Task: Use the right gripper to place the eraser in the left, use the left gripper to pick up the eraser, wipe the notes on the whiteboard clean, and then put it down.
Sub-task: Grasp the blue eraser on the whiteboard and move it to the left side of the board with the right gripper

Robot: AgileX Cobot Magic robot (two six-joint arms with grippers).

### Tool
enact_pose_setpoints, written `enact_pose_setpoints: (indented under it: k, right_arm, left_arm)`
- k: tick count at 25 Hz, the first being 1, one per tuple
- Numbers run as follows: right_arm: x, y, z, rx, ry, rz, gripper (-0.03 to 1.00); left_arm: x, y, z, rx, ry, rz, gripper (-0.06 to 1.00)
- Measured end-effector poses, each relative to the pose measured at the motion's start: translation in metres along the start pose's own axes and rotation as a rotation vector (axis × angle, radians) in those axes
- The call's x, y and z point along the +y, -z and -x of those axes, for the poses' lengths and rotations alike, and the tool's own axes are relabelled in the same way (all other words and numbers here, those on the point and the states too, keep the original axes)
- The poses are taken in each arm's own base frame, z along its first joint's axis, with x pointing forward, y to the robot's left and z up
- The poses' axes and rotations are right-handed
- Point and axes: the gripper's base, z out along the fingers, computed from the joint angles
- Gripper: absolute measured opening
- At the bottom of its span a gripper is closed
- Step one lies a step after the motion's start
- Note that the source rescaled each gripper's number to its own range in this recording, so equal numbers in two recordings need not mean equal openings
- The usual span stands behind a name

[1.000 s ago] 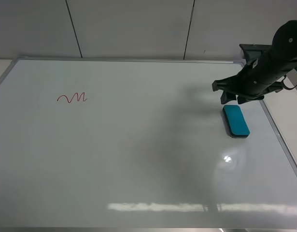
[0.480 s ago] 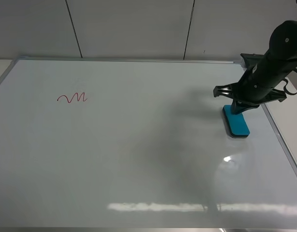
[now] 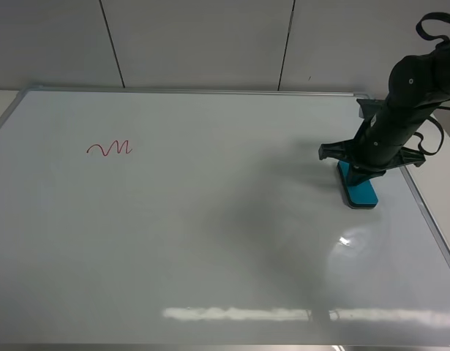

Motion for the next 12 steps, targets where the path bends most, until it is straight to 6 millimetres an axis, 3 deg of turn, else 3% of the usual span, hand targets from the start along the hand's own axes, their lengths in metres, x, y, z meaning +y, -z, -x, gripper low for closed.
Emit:
enact_pose_setpoints:
  k: [12]
  right_arm:
    - [0.023, -0.009, -0.005, 0.032, 0.150, -0.055, 0.00]
  left_arm:
    - [0.000, 0.000, 0.000, 0.000, -0.001, 0.000, 1.00]
